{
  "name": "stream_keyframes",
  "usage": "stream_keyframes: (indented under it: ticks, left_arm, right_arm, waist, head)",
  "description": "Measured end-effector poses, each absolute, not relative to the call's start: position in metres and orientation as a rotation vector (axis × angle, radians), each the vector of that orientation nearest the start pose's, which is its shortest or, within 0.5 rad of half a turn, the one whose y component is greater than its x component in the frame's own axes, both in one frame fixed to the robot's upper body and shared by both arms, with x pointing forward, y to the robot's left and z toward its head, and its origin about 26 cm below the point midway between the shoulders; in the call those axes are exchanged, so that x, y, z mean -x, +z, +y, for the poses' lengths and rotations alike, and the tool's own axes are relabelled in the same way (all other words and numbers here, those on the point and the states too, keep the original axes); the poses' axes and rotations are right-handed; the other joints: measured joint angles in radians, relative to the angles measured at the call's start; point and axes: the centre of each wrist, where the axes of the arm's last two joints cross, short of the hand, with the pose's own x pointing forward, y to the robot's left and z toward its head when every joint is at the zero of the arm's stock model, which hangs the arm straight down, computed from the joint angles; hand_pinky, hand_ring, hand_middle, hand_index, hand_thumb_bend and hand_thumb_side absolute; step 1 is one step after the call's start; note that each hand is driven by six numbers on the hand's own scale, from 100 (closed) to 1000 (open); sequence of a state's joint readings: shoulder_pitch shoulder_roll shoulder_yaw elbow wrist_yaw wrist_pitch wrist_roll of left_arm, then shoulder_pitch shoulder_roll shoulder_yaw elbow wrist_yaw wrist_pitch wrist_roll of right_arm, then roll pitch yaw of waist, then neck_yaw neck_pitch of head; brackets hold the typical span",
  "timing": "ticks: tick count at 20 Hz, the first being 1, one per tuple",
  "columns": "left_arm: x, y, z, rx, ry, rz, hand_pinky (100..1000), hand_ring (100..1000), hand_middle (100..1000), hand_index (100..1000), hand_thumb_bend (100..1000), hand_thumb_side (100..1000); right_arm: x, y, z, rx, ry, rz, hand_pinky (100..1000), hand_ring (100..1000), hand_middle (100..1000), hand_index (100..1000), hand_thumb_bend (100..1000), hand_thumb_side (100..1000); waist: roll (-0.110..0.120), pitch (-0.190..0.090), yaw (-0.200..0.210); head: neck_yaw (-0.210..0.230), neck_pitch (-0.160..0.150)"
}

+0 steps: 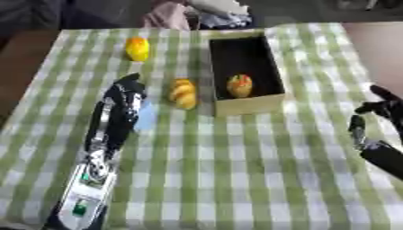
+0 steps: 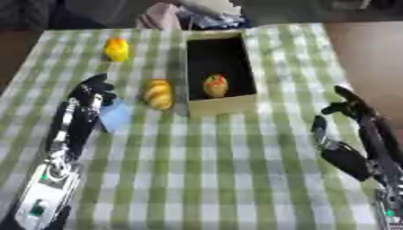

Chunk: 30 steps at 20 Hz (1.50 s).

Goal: Pick up objects on the table and place them in the box.

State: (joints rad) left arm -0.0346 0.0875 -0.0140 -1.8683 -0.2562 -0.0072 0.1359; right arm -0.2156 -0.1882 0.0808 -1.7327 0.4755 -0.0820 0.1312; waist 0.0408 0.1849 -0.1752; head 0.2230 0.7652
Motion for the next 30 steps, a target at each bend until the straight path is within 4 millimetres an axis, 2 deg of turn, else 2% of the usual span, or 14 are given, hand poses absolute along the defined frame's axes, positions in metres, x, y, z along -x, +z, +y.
stream_keyframes:
  ticks: [13, 15, 18, 21, 26, 30]
  left_arm:
    - [-0.277, 0.079, 0.246, -0.372, -0.146, -1.916, 717, 681, 664, 852, 100, 778]
    - [-0.277, 0.079, 0.246, -0.374, -0.146, -1.916, 719, 683, 666, 852, 100, 742]
    - [-0.276, 0.084, 0.256, -0.425, -0.189, -1.923, 722, 685, 675, 866, 100, 633]
    - [-0.269, 0.098, 0.277, -0.543, -0.328, -1.903, 728, 690, 688, 870, 100, 511]
    - [-0.26, 0.127, 0.316, -0.77, -0.724, -1.77, 746, 710, 721, 877, 100, 338]
    - [-0.26, 0.151, 0.338, -0.848, -1.025, -1.623, 753, 720, 744, 886, 100, 382]
  right_arm:
    - [-0.319, 0.096, -0.237, 0.391, 0.739, -1.924, 907, 856, 651, 965, 100, 414]
    - [-0.319, 0.096, -0.237, 0.391, 0.739, -1.924, 907, 855, 651, 965, 100, 414]
    - [-0.319, 0.096, -0.237, 0.391, 0.739, -1.924, 904, 854, 651, 965, 100, 412]
    - [-0.319, 0.095, -0.237, 0.391, 0.739, -1.921, 903, 853, 648, 964, 100, 414]
    - [-0.319, 0.095, -0.238, 0.393, 0.741, -1.919, 900, 852, 646, 963, 100, 413]
    - [-0.319, 0.095, -0.239, 0.394, 0.748, -1.918, 900, 851, 644, 962, 100, 413]
  waist:
    - [0.0, 0.0, 0.0]
    - [0.0, 0.0, -0.001]
    - [0.0, 0.0, -0.003]
    - [0.0, 0.0, -0.002]
    - [0.001, 0.0, -0.007]
    - [0.003, -0.002, -0.01]
  head:
    - [0.0, 0.0]
    - [-0.001, 0.0]
    - [-0.006, 0.0]
    - [-0.01, 0.0]
    - [-0.02, 0.0]
    - [-0.024, 0.0]
